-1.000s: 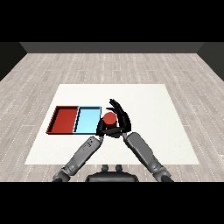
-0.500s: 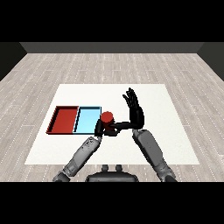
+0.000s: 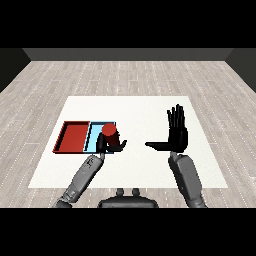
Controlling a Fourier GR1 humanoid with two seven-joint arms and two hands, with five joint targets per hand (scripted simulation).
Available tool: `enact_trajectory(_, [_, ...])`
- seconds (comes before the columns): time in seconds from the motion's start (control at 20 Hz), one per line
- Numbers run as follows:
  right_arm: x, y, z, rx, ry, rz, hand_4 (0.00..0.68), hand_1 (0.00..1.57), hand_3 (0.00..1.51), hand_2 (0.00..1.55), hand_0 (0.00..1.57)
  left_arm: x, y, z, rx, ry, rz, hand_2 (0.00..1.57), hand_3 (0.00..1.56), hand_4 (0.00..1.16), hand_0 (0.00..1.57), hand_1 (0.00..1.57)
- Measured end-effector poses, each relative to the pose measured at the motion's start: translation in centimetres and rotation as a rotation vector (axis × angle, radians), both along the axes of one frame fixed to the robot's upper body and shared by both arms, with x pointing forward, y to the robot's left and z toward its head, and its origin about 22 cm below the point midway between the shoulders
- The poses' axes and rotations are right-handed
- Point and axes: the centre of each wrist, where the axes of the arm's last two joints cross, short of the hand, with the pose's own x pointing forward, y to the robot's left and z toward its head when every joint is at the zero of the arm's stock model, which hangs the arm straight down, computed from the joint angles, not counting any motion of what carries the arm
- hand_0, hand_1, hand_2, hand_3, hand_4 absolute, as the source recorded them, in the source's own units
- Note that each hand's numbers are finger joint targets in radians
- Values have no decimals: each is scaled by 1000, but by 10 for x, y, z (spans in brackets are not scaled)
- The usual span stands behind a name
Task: Pick the red can and put it in the red box
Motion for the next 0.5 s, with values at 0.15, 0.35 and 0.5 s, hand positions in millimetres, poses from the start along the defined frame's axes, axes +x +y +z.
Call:
enact_trajectory(0.15, [-1,-20,-11,-4,28,-36,0,0,0,0,0,2,16,7,36,-21,34,1557,1458,1112,1571,1571])
enact_trajectory(0.35, [-4,-45,-39,-46,92,-87,0,0,0,0,0,8,44,18,102,-33,94,1556,1417,1118,1571,1571])
enact_trajectory(0.5, [-7,-62,-59,-66,147,-109,0,0,0,0,0,13,68,25,153,-33,144,1558,1432,1134,1571,1571])
